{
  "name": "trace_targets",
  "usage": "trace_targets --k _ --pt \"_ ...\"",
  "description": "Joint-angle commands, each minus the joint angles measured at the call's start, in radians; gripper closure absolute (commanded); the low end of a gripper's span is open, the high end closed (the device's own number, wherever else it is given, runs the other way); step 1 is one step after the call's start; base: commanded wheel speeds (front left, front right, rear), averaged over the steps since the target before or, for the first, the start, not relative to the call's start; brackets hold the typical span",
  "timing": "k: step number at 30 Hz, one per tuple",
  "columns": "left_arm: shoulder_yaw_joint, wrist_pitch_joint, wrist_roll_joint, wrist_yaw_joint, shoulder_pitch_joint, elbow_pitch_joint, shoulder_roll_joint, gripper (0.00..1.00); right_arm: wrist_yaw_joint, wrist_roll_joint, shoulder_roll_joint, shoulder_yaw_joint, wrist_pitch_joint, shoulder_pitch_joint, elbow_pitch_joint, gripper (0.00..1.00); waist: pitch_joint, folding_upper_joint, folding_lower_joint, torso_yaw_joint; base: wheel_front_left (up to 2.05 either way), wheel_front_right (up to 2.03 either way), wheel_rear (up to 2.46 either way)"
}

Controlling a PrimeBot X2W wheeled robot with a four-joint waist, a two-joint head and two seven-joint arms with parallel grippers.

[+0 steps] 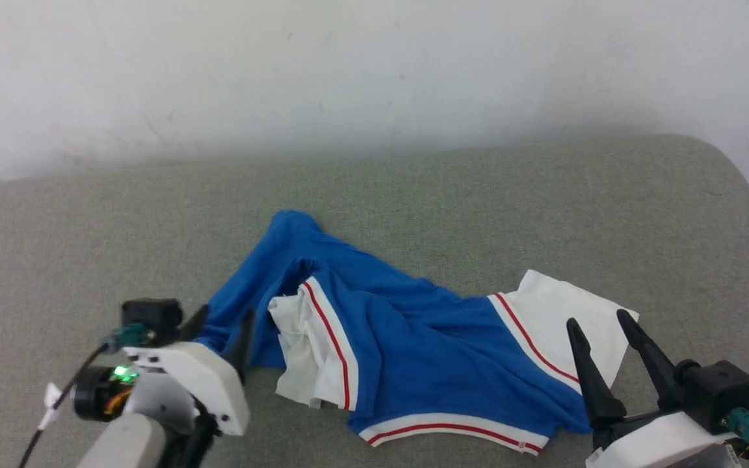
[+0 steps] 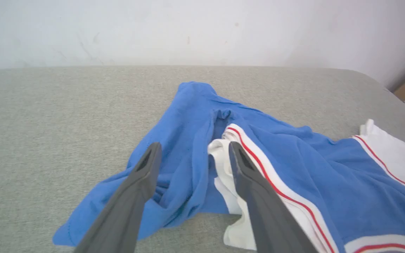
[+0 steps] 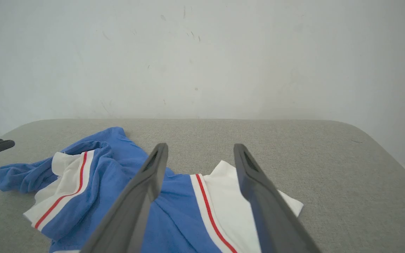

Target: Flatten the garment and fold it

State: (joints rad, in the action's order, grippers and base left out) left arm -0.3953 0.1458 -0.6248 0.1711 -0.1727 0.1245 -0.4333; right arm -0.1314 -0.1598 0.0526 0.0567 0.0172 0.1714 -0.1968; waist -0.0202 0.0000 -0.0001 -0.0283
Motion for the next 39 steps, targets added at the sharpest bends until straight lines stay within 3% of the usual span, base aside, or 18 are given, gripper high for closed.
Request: trace_targets --k 1,8,17,24,25,26,27,34,39 --pt "-0.013 0.011 0.009 0.005 0.014 -0.015 0.003 0.00 0.001 -0.001 -0.002 0.001 0.001 0.006 -0.007 0.00 0.006 0.0000 0.0001 -0.002 0.00 0.00 0.00" --pt "-0.163 0.214 0.023 -0.043 0.021 -0.069 0.001 0.00 0.001 -0.004 -0.002 0.019 0.008 0.004 -0.009 0.00 0.004 0.0000 0.0001 -0.021 0.00 0.00 0.00" --pt "-0.231 0.334 0.040 -0.074 -0.057 0.077 0.007 0.00 0.001 -0.013 -0.002 0.027 0.004 -0.017 0.001 0.00 -0.053 0.0000 0.0001 -0.070 0.00 0.00 0.00" --pt "-0.324 0.463 0.043 -0.145 -0.094 0.195 0.024 0.01 0.001 -0.023 -0.002 0.028 -0.008 -0.037 0.017 0.00 -0.084 0.0000 0.0001 -0.087 0.00 0.00 0.00" --pt "-0.332 0.478 0.037 -0.156 -0.093 0.206 0.025 0.36 0.001 -0.023 -0.002 0.028 -0.010 -0.039 0.020 0.00 -0.085 0.0000 0.0001 -0.087 0.00 0.00 0.00" --pt "-0.335 0.483 0.033 -0.163 -0.092 0.213 0.025 0.63 0.001 -0.024 -0.002 0.028 -0.011 -0.040 0.023 0.00 -0.085 0.0000 0.0001 -0.087 0.00 0.00 0.00" --pt "-0.333 0.478 0.032 -0.166 -0.095 0.214 0.021 1.00 0.001 -0.025 -0.002 0.025 -0.012 -0.041 0.025 0.00 -0.084 0.0000 0.0001 -0.085 0.00 0.00 0.00" --pt "-0.255 0.368 0.065 -0.120 -0.114 0.050 -0.064 1.00 0.001 -0.025 -0.002 -0.003 -0.010 -0.028 0.043 0.00 -0.049 0.0000 0.0001 -0.042 0.00 0.00 0.00" --pt "-0.176 0.376 0.087 -0.018 -0.043 -0.162 -0.190 1.00 0.001 -0.025 -0.002 -0.004 -0.007 -0.025 0.050 0.00 -0.029 0.0000 0.0001 -0.020 0.00 0.00 0.00"
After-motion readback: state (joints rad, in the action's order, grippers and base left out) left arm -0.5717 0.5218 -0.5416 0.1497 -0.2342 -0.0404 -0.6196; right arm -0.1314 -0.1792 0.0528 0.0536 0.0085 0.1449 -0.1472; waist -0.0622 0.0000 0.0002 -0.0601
